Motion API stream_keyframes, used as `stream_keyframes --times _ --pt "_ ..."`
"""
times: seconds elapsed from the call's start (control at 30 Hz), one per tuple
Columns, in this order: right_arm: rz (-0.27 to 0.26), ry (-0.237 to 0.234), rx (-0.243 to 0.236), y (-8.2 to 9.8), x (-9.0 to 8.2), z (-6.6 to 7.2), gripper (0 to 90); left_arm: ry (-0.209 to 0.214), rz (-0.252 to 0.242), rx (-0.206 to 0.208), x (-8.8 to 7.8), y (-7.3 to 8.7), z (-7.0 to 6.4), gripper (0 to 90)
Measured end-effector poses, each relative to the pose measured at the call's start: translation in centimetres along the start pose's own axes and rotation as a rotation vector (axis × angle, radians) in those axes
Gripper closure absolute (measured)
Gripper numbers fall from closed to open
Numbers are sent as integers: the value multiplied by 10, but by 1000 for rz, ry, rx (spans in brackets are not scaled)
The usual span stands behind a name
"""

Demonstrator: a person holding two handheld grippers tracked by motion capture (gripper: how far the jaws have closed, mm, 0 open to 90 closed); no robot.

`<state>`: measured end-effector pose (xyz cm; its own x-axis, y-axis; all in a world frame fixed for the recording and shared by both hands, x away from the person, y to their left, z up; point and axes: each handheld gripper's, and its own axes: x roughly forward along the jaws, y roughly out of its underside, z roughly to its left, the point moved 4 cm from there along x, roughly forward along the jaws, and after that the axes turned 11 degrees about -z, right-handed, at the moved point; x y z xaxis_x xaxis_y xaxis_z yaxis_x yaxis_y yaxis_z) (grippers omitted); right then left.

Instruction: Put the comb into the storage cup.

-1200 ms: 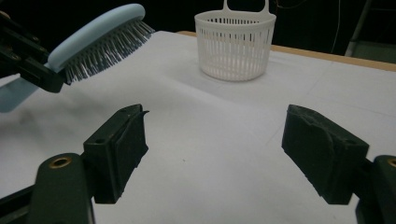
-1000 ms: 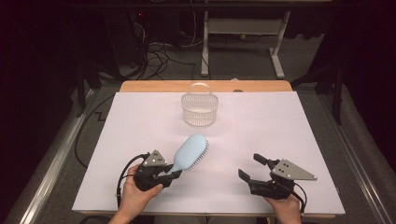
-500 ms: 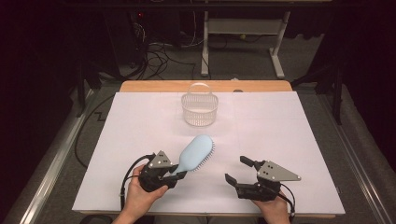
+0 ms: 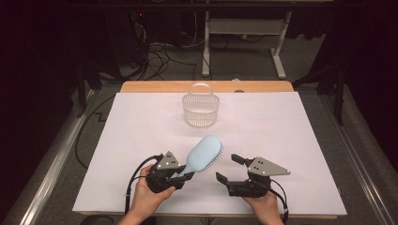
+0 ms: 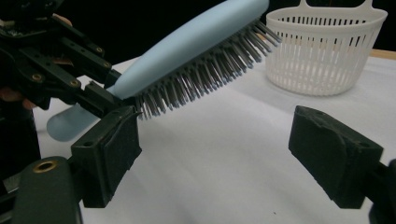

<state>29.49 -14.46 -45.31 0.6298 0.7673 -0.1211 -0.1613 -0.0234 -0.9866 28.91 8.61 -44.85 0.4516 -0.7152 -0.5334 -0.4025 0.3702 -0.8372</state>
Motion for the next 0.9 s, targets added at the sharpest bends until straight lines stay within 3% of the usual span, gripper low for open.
stream_keyframes --times 0.77,0.9 --pt "11 -34 65 -4 28 8 140 10 -2 17 12 -5 -7 691" --pt "13 -24 73 -4 30 8 122 11 -8 37 14 -7 -11 691"
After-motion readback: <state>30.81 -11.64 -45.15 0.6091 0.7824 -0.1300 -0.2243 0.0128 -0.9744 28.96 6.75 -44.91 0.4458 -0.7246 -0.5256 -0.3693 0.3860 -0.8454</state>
